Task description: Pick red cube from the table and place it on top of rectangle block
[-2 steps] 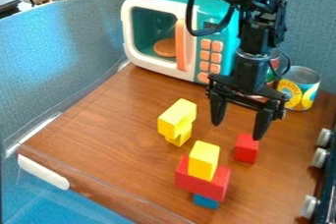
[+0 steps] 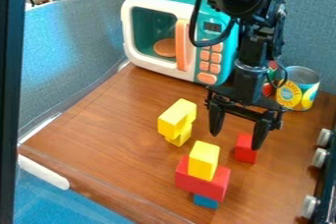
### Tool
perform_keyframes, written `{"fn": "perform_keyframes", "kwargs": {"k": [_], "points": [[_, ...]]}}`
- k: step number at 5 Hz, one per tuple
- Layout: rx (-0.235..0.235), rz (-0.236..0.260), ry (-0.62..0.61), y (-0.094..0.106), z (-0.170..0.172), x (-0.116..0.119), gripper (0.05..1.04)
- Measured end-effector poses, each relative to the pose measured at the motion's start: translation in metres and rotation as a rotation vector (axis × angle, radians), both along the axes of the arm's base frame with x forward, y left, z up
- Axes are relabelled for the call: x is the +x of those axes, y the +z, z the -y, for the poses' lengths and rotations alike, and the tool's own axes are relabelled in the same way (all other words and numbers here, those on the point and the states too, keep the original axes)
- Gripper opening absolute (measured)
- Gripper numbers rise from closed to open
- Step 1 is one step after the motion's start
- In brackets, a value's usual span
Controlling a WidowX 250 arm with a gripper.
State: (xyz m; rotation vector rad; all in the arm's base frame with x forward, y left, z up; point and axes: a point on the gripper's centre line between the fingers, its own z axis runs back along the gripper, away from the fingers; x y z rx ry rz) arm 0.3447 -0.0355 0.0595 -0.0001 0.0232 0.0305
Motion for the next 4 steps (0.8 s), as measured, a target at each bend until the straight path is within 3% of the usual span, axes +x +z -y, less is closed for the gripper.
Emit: {"fn": "perform_keyframes", "kwargs": {"k": [3, 4], "points": [[-0.038, -0.002, 0.076, -0.014, 0.007, 0.017, 1.000], [-0.046, -0.041, 0.067, -0.030, 0.007, 0.021, 1.000]]}}
